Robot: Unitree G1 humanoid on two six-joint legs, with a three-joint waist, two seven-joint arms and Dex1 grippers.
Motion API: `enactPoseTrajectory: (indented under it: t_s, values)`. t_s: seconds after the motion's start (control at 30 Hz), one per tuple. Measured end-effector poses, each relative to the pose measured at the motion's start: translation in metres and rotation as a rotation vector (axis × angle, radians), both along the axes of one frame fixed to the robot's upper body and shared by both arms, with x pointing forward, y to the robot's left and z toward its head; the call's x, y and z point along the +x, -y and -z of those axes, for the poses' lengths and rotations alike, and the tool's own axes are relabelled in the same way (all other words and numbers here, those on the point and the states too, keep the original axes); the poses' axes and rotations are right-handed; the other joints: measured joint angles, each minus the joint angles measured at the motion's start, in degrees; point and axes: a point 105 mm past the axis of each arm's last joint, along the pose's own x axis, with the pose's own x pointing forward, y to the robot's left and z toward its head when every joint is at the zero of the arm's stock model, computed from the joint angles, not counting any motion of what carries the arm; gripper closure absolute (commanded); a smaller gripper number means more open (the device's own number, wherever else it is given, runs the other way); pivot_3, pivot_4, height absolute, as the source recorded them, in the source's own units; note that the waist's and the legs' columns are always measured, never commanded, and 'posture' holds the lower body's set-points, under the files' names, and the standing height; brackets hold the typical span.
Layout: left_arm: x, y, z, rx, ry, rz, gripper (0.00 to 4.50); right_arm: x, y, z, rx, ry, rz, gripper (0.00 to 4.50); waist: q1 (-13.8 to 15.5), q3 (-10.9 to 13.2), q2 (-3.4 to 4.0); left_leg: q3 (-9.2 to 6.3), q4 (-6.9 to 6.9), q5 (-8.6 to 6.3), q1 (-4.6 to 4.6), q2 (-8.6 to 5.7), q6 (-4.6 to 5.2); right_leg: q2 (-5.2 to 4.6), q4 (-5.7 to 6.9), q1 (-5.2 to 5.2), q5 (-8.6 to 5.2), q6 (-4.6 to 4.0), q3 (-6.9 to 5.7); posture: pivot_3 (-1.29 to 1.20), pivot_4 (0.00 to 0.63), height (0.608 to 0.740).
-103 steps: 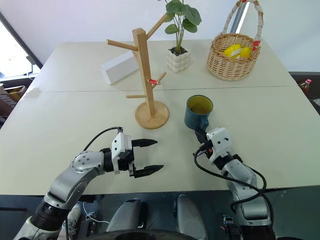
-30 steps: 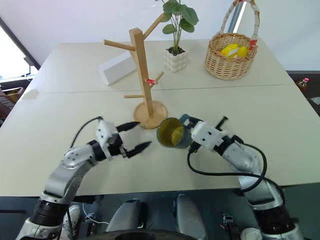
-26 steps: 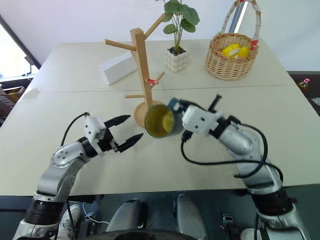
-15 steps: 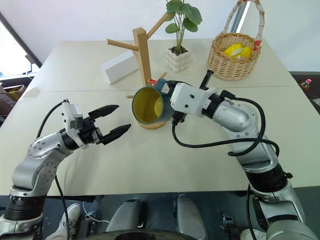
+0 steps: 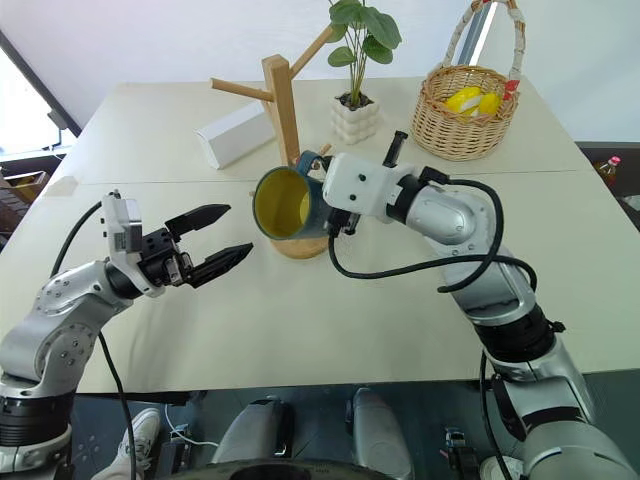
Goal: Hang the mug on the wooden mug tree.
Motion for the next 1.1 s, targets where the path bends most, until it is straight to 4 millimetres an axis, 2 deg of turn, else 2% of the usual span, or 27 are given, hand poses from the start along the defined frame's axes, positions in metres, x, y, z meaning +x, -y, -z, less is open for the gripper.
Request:
enactPoseTrajectory:
  t_s: [0.1, 0.2, 0.33, 0.37, 0.4, 0.47, 0.53, 0.67, 0.73, 0.83, 0.9, 1.0, 1.1]
  values:
    - [-0.001, -0.001, -0.003, -0.007, 0.010, -0.007, 0.00, 0.004, -0.001, 0.002, 0.002, -0.004, 0.015, 4.45, 0.0, 0.0, 0.00, 0.00, 0.00, 0.00, -0.02, 0.00, 0.00, -0.01, -0.01, -0.01, 0.00, 0.00, 0.00, 0.00, 0.150, 0.740]
    - [-0.001, -0.002, -0.003, -0.008, 0.010, -0.013, 0.00, 0.007, -0.001, 0.004, -0.002, -0.011, 0.021, 3.63, 0.1, 0.0, 0.00, 0.00, 0.00, 0.00, -0.02, -0.01, 0.00, -0.01, -0.01, -0.01, 0.00, 0.00, 0.00, 0.00, 0.150, 0.740]
    - [0.000, -0.003, -0.003, -0.009, 0.009, -0.017, 0.00, 0.007, -0.001, 0.001, 0.002, 0.005, 0.027, 1.70, 0.0, 0.0, 0.00, 0.00, 0.00, 0.00, -0.01, -0.01, 0.00, -0.01, 0.00, -0.01, 0.00, 0.00, 0.00, 0.00, 0.150, 0.740]
    - [0.000, -0.003, -0.003, -0.009, 0.009, -0.019, 0.00, 0.007, -0.001, 0.000, 0.002, 0.012, 0.029, 1.37, 0.0, 0.0, 0.00, 0.00, 0.00, 0.00, -0.01, -0.01, 0.00, -0.01, 0.00, -0.01, 0.00, 0.00, 0.00, 0.00, 0.150, 0.740]
    - [0.000, -0.002, -0.004, -0.010, 0.011, -0.020, 0.00, 0.007, 0.000, -0.001, 0.002, 0.020, 0.031, 0.78, 0.0, 0.0, 0.00, 0.00, 0.00, 0.00, -0.01, -0.01, 0.00, -0.01, 0.00, -0.01, 0.00, 0.00, 0.00, 0.00, 0.150, 0.740]
    - [0.001, -0.002, -0.005, -0.012, 0.015, -0.023, 0.00, 0.008, 0.004, -0.003, 0.000, 0.031, 0.039, 0.78, 0.0, 0.0, 0.01, 0.00, 0.00, 0.00, -0.01, -0.01, 0.00, -0.01, -0.01, -0.01, 0.00, 0.00, 0.00, 0.00, 0.150, 0.740]
    - [0.003, -0.003, -0.004, -0.020, 0.009, -0.035, 0.00, 0.006, 0.015, -0.005, 0.012, 0.040, 0.056, 0.78, 0.3, 0.0, 0.00, -0.01, -0.01, 0.00, -0.02, -0.01, 0.00, -0.02, -0.03, 0.01, 0.00, 0.00, -0.01, 0.00, 0.150, 0.740]
    - [0.021, -0.019, 0.009, -0.068, -0.051, -0.169, 0.00, -0.002, 0.053, 0.007, 0.169, -0.066, 0.098, 0.78, 0.3, 0.0, -0.04, -0.01, -0.01, 0.00, -0.02, -0.04, 0.00, -0.05, -0.10, 0.07, 0.01, 0.01, -0.01, 0.00, 0.150, 0.740]
    - [0.033, -0.037, 0.020, -0.084, -0.080, -0.303, 0.00, -0.007, 0.078, 0.030, 0.336, -0.194, 0.139, 0.78, 0.2, -0.1, -0.12, -0.01, -0.06, -0.01, 0.02, -0.02, 0.01, -0.03, -0.08, 0.10, 0.01, 0.01, -0.01, 0.00, 0.150, 0.740]
    - [0.042, -0.067, 0.040, -0.095, -0.121, -0.503, 0.00, -0.011, 0.113, 0.079, 0.567, -0.381, 0.254, 0.78, -0.1, -0.1, -0.09, 0.07, -0.09, -0.01, 0.03, -0.01, 0.01, -0.02, -0.01, 0.01, 0.01, 0.01, 0.07, 0.00, 0.150, 0.740]
    - [0.044, -0.080, 0.051, -0.072, -0.125, -0.596, 0.00, -0.012, 0.127, 0.101, 0.677, -0.443, 0.317, 0.78, -0.3, 0.0, -0.06, 0.11, -0.09, -0.01, 0.11, -0.01, 0.01, 0.00, 0.08, 0.00, 0.01, 0.01, 0.13, 0.00, 0.150, 0.740]
    - [0.042, -0.094, 0.072, -0.036, -0.145, -0.716, 0.00, -0.013, 0.131, 0.115, 0.759, -0.455, 0.339, 0.78, -0.2, 0.0, -0.04, 0.09, -0.08, -0.01, 0.15, 0.03, 0.01, 0.07, 0.12, 0.01, 0.01, 0.01, 0.13, 0.00, 0.150, 0.740]
    - [0.038, -0.099, 0.085, -0.019, -0.170, -0.759, 0.00, -0.012, 0.133, 0.123, 0.765, -0.465, 0.347, 0.78, 0.0, 0.0, -0.05, 0.09, -0.04, -0.01, 0.11, 0.02, 0.01, 0.05, 0.12, 0.00, 0.01, 0.01, 0.13, 0.00, 0.150, 0.740]
